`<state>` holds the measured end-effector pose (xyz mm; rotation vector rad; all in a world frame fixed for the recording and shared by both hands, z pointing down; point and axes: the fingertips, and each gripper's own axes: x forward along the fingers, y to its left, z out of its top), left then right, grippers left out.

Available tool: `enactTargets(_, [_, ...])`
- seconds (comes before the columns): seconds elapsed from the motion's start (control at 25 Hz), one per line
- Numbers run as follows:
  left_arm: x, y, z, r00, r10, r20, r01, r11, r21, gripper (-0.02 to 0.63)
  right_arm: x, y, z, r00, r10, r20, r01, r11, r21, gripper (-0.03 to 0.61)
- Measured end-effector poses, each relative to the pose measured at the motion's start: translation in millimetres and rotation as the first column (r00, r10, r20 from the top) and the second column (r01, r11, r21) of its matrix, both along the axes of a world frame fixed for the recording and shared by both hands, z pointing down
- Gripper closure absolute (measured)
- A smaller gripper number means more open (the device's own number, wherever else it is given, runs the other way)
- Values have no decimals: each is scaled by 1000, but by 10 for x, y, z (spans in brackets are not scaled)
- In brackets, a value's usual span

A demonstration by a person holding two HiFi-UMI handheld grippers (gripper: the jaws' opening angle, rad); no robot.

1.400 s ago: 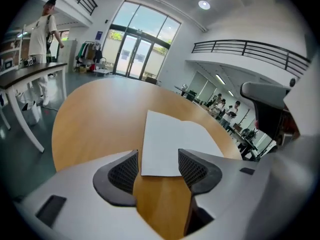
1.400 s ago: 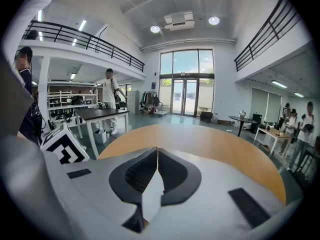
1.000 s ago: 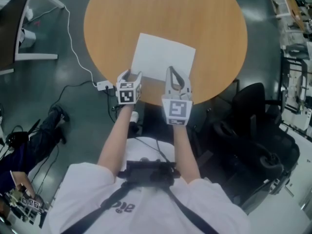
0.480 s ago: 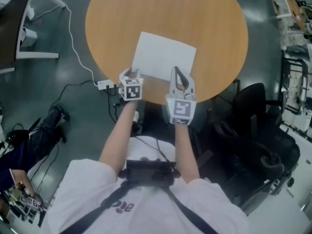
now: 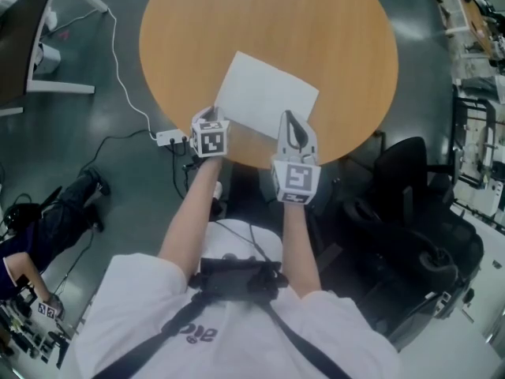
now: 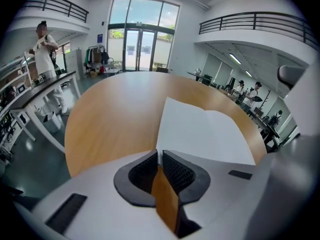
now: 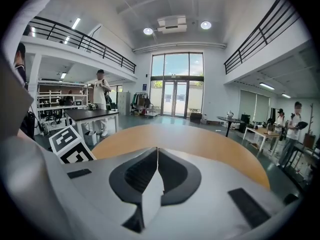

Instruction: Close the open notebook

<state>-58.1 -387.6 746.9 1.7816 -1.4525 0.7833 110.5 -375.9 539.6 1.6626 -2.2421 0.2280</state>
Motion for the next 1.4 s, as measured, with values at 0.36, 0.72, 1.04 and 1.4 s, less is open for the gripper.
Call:
enactTargets(0.36, [99,28,-402,998,3,-71,3,996,88,581,144,106,-42,1000,25,11,-26,999,27,561])
enactTargets(0.72, [312,138,-759,995,67,-74,-53,983,176,581,324,299,-138,996,74,51,-77,995,68,561])
enactTargets(1.04, [512,238,-985,983,172,-57,-153,959,240,581,473,491,-224,987,142,72,-149,985,89,561])
enactTargets(1.4, [1043,450,-1266,941,338,-13,-317,895,315,581,804,760,-312,968,233,94,-243,962,120,561])
